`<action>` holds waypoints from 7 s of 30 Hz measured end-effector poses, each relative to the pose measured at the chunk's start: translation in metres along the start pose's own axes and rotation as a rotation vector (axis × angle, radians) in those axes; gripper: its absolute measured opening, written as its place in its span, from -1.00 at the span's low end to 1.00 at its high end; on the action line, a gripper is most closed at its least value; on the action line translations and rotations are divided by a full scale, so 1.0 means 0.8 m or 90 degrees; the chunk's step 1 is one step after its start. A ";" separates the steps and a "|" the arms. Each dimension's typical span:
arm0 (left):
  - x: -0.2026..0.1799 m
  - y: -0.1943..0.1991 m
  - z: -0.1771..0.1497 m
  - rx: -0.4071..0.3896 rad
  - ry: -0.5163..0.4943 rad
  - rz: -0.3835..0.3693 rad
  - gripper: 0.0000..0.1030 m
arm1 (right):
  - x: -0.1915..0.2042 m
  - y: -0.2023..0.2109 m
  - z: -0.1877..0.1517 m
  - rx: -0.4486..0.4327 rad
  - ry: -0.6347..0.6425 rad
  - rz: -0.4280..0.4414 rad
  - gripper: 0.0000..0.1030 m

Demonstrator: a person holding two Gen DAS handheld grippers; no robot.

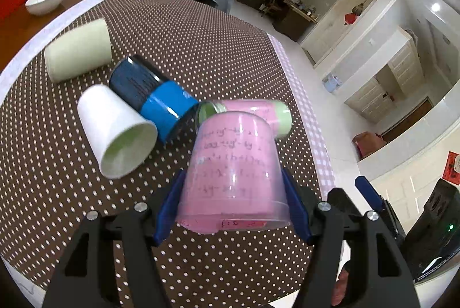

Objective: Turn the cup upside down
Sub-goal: 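Lift the pink cup with the left gripper and rotate it rim up, then set the pink cup on the table, open the left gripper, withdraw, then move the right gripper to the standing pink cup and grasp it, then lift the pink cup with the right gripper, invert it, lower onto table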

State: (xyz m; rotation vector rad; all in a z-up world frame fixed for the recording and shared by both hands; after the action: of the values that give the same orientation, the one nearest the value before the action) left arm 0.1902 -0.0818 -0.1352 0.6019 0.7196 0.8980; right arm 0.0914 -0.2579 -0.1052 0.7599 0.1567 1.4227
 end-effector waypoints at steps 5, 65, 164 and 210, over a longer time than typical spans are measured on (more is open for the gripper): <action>0.006 -0.008 -0.012 0.002 0.016 -0.002 0.26 | -0.004 0.003 -0.003 0.000 -0.007 -0.001 0.88; 0.013 0.151 -0.047 -0.165 -0.099 0.290 0.75 | 0.072 0.023 0.006 0.026 0.037 0.063 0.88; 0.069 0.159 -0.087 -0.187 -0.049 0.326 0.75 | 0.084 -0.136 -0.042 0.426 -0.150 0.093 0.21; 0.075 0.177 -0.082 -0.201 -0.038 0.350 0.75 | 0.140 -0.096 -0.047 0.026 0.122 0.061 0.21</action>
State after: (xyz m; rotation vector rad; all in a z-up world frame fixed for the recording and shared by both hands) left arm 0.0976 0.0502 -0.0909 0.5478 0.3444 1.4635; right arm 0.1556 -0.1368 -0.1387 0.6719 0.3018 1.5869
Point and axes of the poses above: each gripper's, at about its wrist camera, not at the fingertips, and y roughly against the way its jaws point, x to its left, z to its top, the point moved 4 cm from there along -y, roughly the way its jaws point, and after that the axes turned 14 degrees about -y, right-handed, at the moved point
